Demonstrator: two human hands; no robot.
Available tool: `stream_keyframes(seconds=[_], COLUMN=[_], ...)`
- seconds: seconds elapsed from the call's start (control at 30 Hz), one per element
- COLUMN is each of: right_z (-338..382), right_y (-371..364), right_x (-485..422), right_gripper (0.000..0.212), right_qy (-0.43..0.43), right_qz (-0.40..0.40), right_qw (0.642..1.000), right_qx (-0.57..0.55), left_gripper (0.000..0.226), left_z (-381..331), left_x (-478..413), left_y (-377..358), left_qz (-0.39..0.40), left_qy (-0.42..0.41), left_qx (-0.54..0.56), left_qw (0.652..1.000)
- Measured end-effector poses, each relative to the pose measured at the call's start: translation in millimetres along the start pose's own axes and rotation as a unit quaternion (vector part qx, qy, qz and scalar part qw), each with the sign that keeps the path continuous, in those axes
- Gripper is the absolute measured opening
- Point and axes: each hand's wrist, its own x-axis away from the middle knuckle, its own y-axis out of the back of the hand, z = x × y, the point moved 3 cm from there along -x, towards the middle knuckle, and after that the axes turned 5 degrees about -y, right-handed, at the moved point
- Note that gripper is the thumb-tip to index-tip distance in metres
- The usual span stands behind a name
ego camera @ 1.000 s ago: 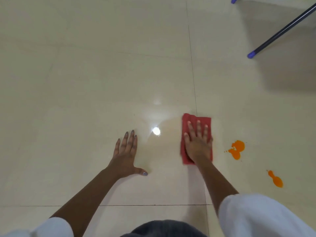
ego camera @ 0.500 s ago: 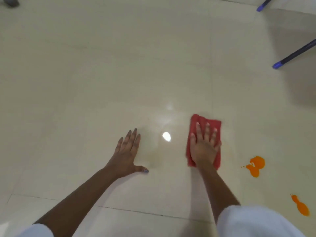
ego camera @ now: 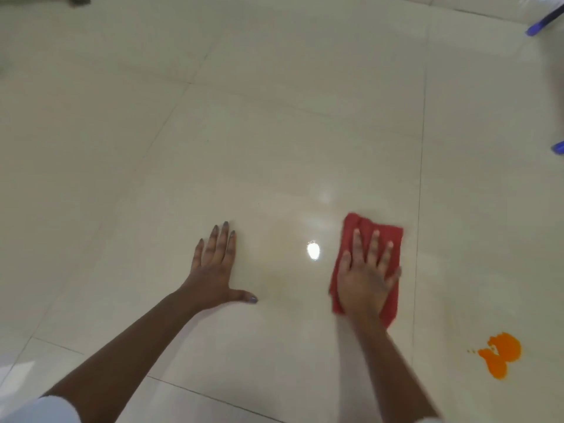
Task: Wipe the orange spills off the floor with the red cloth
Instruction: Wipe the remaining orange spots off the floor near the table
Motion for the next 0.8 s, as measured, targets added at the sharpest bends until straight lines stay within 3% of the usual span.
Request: stream_keyframes(seconds=[0.1, 0.2, 0.27, 0.33, 0.43, 0.5, 0.57, 0.63, 0.7, 0.8], right_z=[50, 124, 131, 94, 41, 61, 111, 163, 176, 117], right_y=[-16, -23, -24, -15, -5, -9, -24, -32, -31, -13], right_x=[80, 33, -40, -88, -58, 9, 50, 19, -58, -133], right_gripper=[0.054, 0.052, 0.052, 0.052, 0.052, 0.052, 0.052, 0.051, 0.051, 0.051], right_qy=[0.143, 0.319, 0.270, 0.145, 0.006, 0.071, 0.226, 0.342, 0.303, 0.125], right_qz=[0.034, 0.071, 0.082, 0.079, 0.035, -0.001, 0.042, 0.080, 0.104, 0.095], right_qw=[0.989, 0.945, 0.959, 0.985, 0.999, 0.997, 0.973, 0.936, 0.947, 0.987], right_qx=[-0.025, -0.015, 0.032, 0.041, 0.005, -0.011, -0.022, -0.009, 0.032, 0.032], left_gripper=[0.141, 0.136, 0.134, 0.134, 0.131, 0.132, 0.133, 0.133, 0.133, 0.135], left_z=[3, 5, 6, 4, 2, 3, 4, 5, 5, 3], left_x=[0, 0, -3, -5, -3, -3, -4, -3, -3, -4], left_y=[-1, -5, -5, -5, -6, -5, -4, -3, -1, 0], left_qz=[-0.009, -0.024, -0.024, -0.036, -0.036, -0.031, -0.037, -0.043, -0.051, -0.041], left_qy=[0.001, 0.001, 0.002, 0.000, 0.000, 0.007, 0.001, -0.006, -0.007, -0.007], left_qx=[0.003, 0.002, 0.007, 0.014, 0.010, 0.009, 0.008, 0.019, 0.021, 0.022], left_qw=[1.000, 1.000, 1.000, 0.999, 0.999, 0.999, 0.999, 0.999, 0.998, 0.999])
